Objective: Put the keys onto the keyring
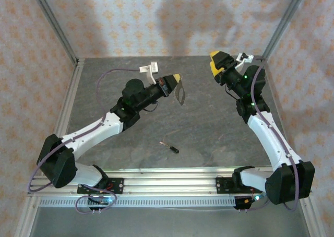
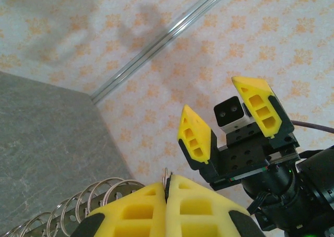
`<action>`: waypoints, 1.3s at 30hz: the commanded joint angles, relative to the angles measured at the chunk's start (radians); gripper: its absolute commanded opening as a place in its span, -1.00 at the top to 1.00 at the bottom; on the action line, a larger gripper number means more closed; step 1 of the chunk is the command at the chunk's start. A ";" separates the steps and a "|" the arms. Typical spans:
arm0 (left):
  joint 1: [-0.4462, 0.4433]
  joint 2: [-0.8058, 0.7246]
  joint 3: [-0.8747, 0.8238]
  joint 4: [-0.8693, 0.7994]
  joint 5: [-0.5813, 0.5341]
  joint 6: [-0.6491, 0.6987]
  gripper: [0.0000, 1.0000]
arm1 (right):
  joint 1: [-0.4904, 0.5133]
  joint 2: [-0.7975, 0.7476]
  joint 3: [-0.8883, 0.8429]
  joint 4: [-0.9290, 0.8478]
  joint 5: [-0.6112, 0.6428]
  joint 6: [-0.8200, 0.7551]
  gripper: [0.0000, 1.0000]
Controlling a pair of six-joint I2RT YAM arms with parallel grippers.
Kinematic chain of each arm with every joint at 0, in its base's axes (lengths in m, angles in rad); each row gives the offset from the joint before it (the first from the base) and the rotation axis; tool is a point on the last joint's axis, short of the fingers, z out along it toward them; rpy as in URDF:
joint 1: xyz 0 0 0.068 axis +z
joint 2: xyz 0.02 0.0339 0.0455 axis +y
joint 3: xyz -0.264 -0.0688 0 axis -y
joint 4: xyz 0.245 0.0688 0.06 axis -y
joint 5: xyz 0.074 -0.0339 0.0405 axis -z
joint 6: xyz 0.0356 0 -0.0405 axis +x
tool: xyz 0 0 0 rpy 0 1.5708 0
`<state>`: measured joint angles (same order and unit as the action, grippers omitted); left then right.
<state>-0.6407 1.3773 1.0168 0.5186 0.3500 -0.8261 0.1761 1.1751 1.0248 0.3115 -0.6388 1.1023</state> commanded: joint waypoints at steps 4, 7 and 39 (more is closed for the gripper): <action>0.012 -0.054 -0.053 0.008 -0.031 0.037 1.00 | 0.032 -0.045 0.004 0.018 0.001 0.001 -0.24; 0.019 -0.071 -0.072 0.013 -0.026 0.032 1.00 | 0.074 -0.033 0.009 0.018 0.005 -0.001 -0.23; 0.241 -0.505 -0.383 -0.232 0.027 0.065 1.00 | 0.381 -0.214 -0.233 -0.469 0.297 -0.241 -0.12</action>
<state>-0.4286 0.9211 0.6540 0.3550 0.3511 -0.7963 0.4957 0.9680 0.8146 -0.0925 -0.4240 0.9077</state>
